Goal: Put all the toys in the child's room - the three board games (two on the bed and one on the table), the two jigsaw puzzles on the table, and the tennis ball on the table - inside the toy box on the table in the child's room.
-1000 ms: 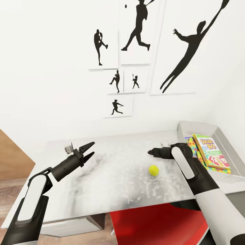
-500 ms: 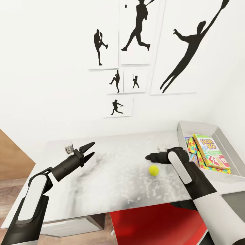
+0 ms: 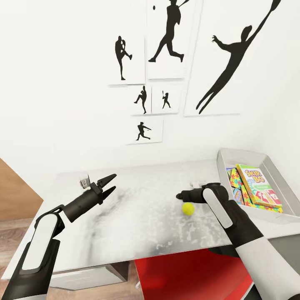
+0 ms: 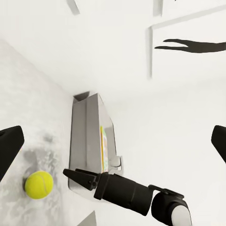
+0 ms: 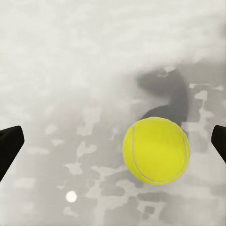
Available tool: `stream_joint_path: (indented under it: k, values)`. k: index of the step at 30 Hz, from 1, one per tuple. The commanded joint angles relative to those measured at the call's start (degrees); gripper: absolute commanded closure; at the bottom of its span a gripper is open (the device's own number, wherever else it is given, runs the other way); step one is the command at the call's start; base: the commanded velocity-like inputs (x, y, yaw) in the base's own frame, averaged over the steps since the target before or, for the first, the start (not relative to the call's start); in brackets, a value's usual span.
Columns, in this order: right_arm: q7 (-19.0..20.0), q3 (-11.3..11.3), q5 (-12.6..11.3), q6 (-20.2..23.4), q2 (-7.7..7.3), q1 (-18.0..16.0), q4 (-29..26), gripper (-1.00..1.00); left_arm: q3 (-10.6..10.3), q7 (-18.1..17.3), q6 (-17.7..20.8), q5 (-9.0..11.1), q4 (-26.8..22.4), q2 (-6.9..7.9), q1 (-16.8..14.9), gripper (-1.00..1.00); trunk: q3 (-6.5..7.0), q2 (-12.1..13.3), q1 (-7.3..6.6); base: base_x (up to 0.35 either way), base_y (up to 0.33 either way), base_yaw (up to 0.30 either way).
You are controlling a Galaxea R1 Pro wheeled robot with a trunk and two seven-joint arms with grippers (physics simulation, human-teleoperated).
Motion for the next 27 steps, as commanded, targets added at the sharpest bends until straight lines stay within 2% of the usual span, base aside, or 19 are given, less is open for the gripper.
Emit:
stream_joint_path:
  k: [1,7,14,27]
  values:
    - [-0.61,0.19,-0.58,0.09,-0.06,-0.04,-0.02,-1.0,0.08,-0.36,0.27,-0.31,0.01,-0.01,-0.05,-1.0,-0.1,-0.11,0.03,0.0,0.0,0.0]
    - [-0.65,0.32,-0.57,0.09,-0.07,-0.06,1.03,-1.0,0.08,-0.35,0.27,-0.31,0.01,-0.01,-0.05,-1.0,-0.1,-0.11,0.03,0.0,0.0,0.0]
    - [-0.61,0.28,-0.48,0.09,0.02,-0.84,6.68,-1.0,0.08,-0.35,0.27,-0.32,0.01,-0.08,-0.04,-1.0,-0.1,-0.11,0.03,0.0,0.0,0.0]
    - [-0.48,0.0,-0.49,-1.5,-0.05,-4.68,13.97,-1.0,0.08,-0.43,0.27,-0.32,-0.01,-0.05,-0.03,-1.0,-0.1,-0.11,0.03,0.0,0.0,0.0]
